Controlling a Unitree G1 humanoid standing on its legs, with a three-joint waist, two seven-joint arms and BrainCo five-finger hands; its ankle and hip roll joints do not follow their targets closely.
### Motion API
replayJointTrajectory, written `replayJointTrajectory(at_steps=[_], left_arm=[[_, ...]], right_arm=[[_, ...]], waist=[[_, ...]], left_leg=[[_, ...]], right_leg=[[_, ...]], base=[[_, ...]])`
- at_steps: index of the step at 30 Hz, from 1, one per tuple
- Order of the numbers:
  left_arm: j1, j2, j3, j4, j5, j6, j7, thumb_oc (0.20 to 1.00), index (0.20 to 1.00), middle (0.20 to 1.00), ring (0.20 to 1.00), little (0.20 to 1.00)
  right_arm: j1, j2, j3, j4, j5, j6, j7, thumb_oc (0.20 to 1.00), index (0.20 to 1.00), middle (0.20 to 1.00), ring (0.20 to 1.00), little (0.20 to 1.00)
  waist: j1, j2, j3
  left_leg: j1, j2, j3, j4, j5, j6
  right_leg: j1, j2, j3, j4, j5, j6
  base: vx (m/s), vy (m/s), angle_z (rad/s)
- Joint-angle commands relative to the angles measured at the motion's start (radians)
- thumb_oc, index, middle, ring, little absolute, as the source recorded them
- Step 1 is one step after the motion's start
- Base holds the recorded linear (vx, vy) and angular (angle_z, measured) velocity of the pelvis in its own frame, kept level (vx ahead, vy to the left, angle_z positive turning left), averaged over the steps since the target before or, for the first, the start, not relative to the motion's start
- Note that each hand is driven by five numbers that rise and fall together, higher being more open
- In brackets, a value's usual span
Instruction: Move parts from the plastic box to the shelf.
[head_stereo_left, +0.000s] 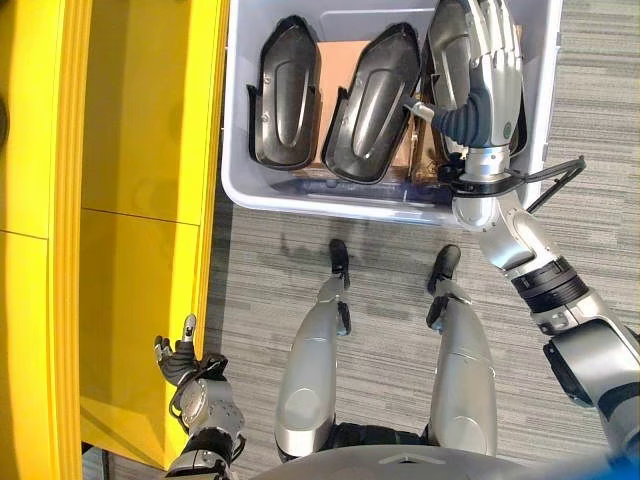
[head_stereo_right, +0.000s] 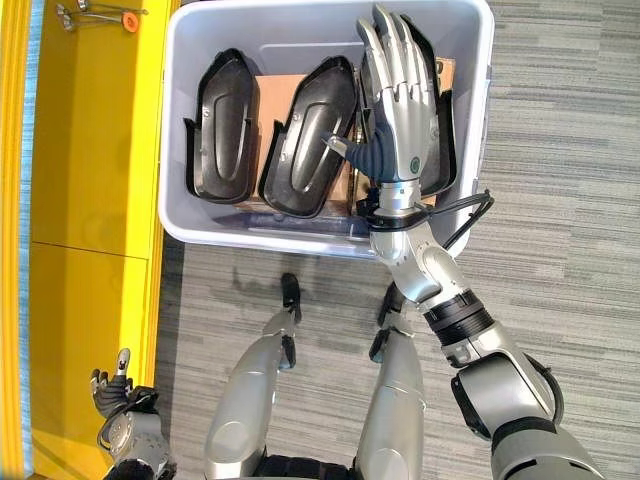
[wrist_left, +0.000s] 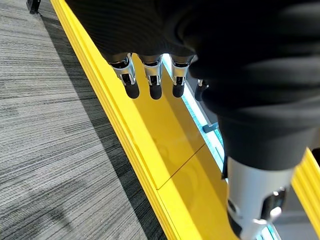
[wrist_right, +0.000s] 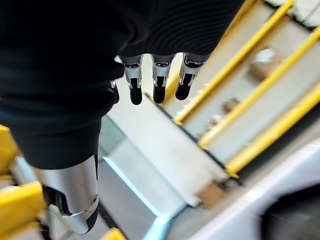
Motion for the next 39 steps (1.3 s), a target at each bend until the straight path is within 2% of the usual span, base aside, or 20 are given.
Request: replayJointTrajectory(at_steps=[1, 4, 13, 16, 17, 25, 28, 30, 31, 32, 34, 35, 37, 39], left_arm=[[0.073, 0.037, 0.004, 0.014, -0.040, -0.024, -0.040, 1.000, 1.000, 1.000, 1.000, 1.000], [0.080, 0.035, -0.003, 0.006, -0.093, -0.025, -0.066, 1.000, 1.000, 1.000, 1.000, 1.000], [0.083, 0.036, -0.019, 0.007, -0.114, -0.020, -0.095, 1.000, 1.000, 1.000, 1.000, 1.000], [0.078, 0.037, -0.029, 0.010, -0.116, -0.012, -0.088, 1.000, 1.000, 1.000, 1.000, 1.000], [0.075, 0.044, -0.037, 0.008, -0.111, -0.008, -0.074, 1.000, 1.000, 1.000, 1.000, 1.000], [0.062, 0.074, -0.043, 0.036, -0.097, -0.002, -0.054, 1.000, 1.000, 1.000, 1.000, 1.000], [0.061, 0.080, -0.047, 0.037, -0.092, 0.001, -0.057, 1.000, 1.000, 1.000, 1.000, 1.000], [0.059, 0.080, -0.047, 0.040, -0.093, 0.001, -0.058, 1.000, 1.000, 1.000, 1.000, 1.000], [0.056, 0.083, -0.050, 0.042, -0.092, 0.002, -0.055, 1.000, 1.000, 1.000, 1.000, 1.000], [0.054, 0.086, -0.053, 0.043, -0.095, 0.002, -0.055, 1.000, 1.000, 1.000, 1.000, 1.000], [0.048, 0.093, -0.058, 0.043, -0.089, 0.004, -0.044, 1.000, 1.000, 1.000, 1.000, 1.000], [0.048, 0.093, -0.058, 0.043, -0.090, 0.005, -0.046, 1.000, 1.000, 1.000, 1.000, 1.000], [0.048, 0.091, -0.054, 0.035, -0.078, 0.008, -0.045, 1.000, 1.000, 1.000, 1.000, 1.000], [0.049, 0.085, -0.048, 0.025, -0.067, 0.017, -0.049, 1.000, 1.000, 1.000, 1.000, 1.000]], right_arm=[[-0.025, -0.010, -0.011, -0.001, 0.058, 0.024, -0.053, 1.000, 1.000, 1.000, 1.000, 1.000], [-0.022, -0.009, -0.043, 0.039, 0.095, 0.037, -0.098, 1.000, 1.000, 1.000, 1.000, 1.000], [-0.026, -0.015, -0.066, 0.150, 0.182, 0.044, -0.055, 1.000, 1.000, 1.000, 1.000, 1.000], [-0.048, -0.020, -0.040, 0.197, 0.188, 0.050, 0.013, 1.000, 1.000, 1.000, 1.000, 1.000], [-0.065, -0.026, -0.019, 0.225, 0.207, 0.082, 0.082, 1.000, 1.000, 1.000, 1.000, 1.000], [-0.151, -0.003, 0.125, 0.308, 0.238, 0.121, 0.187, 1.000, 1.000, 1.000, 1.000, 1.000], [-0.164, 0.012, 0.151, 0.330, 0.391, 0.148, 0.257, 1.000, 1.000, 1.000, 1.000, 1.000], [-0.165, 0.023, 0.157, 0.337, 0.426, 0.149, 0.262, 1.000, 1.000, 1.000, 1.000, 1.000], [-0.161, 0.045, 0.160, 0.352, 0.543, 0.156, 0.326, 1.000, 1.000, 1.000, 1.000, 1.000], [-0.157, 0.057, 0.159, 0.353, 0.609, 0.157, 0.329, 1.000, 1.000, 1.000, 1.000, 1.000], [-0.132, 0.106, 0.140, 0.378, 0.849, 0.109, 0.338, 1.000, 1.000, 1.000, 1.000, 1.000], [-0.128, 0.116, 0.131, 0.388, 0.883, 0.098, 0.347, 1.000, 1.000, 1.000, 1.000, 1.000], [-0.110, 0.163, 0.079, 0.440, 1.005, 0.033, 0.385, 1.000, 1.000, 1.000, 1.000, 1.000], [-0.100, 0.187, 0.042, 0.454, 1.034, 0.007, 0.414, 1.000, 1.000, 1.000, 1.000, 1.000]], waist=[[-0.004, 0.038, -0.031], [-0.003, 0.046, -0.031], [-0.003, 0.069, -0.031], [0.003, 0.075, -0.031], [0.005, 0.076, -0.031], [0.027, 0.068, -0.031], [0.032, 0.067, -0.031], [0.033, 0.067, -0.031], [0.034, 0.067, -0.031], [0.034, 0.067, -0.031], [0.032, 0.065, -0.031], [0.032, 0.066, -0.031], [0.036, 0.067, -0.031], [0.039, 0.075, -0.031]], left_leg=[[-0.050, -0.080, -0.017, 0.020, -0.042, 0.031], [-0.055, -0.082, -0.015, 0.014, -0.040, 0.030], [-0.069, -0.084, -0.009, 0.009, -0.034, 0.024], [-0.081, -0.084, -0.008, 0.012, -0.032, 0.021], [-0.087, -0.085, -0.010, 0.015, -0.031, 0.019], [-0.111, -0.074, -0.013, 0.010, -0.021, 0.018], [-0.120, -0.072, -0.014, 0.010, -0.020, 0.018], [-0.119, -0.072, -0.014, 0.008, -0.018, 0.017], [-0.122, -0.071, -0.015, 0.007, -0.015, 0.016], [-0.123, -0.070, -0.013, 0.006, -0.014, 0.015], [-0.120, -0.069, -0.009, 0.002, -0.010, 0.014], [-0.120, -0.068, -0.006, 0.000, -0.009, 0.014], [-0.118, -0.067, -0.003, -0.007, -0.005, 0.011], [-0.113, -0.069, 0.002, -0.018, 0.000, 0.011]], right_leg=[[0.052, 0.082, 0.010, -0.010, -0.079, -0.001], [0.047, 0.081, 0.008, -0.011, -0.079, -0.001], [0.026, 0.079, 0.006, -0.008, -0.085, -0.006], [0.014, 0.077, -0.001, 0.000, -0.088, -0.007], [0.008, 0.077, -0.004, 0.003, -0.089, -0.007], [-0.012, 0.082, -0.016, 0.009, -0.087, -0.009], [-0.021, 0.084, -0.018, 0.012, -0.088, -0.011], [-0.021, 0.086, -0.018, 0.012, -0.087, -0.012], [-0.023, 0.087, -0.018, 0.012, -0.087, -0.013], [-0.025, 0.088, -0.017, 0.013, -0.086, -0.014], [-0.027, 0.092, -0.018, 0.012, -0.085, -0.018], [-0.026, 0.092, -0.020, 0.010, -0.084, -0.018], [-0.023, 0.091, -0.025, 0.001, -0.081, -0.017], [-0.022, 0.089, -0.027, -0.002, -0.077, -0.013]], base=[[0.00, 0.000, 0.00], [0.00, 0.000, 0.00], [0.00, 0.000, 0.00], [0.00, 0.000, 0.00], [0.00, 0.000, 0.00], [-0.02, -0.037, 0.01], [-0.02, -0.021, 0.03], [-0.01, -0.004, 0.04], [0.00, 0.000, 0.00], [0.00, 0.000, 0.00], [0.00, 0.000, 0.00], [0.00, 0.000, 0.00], [0.00, 0.000, 0.00], [0.00, 0.017, -0.01]])
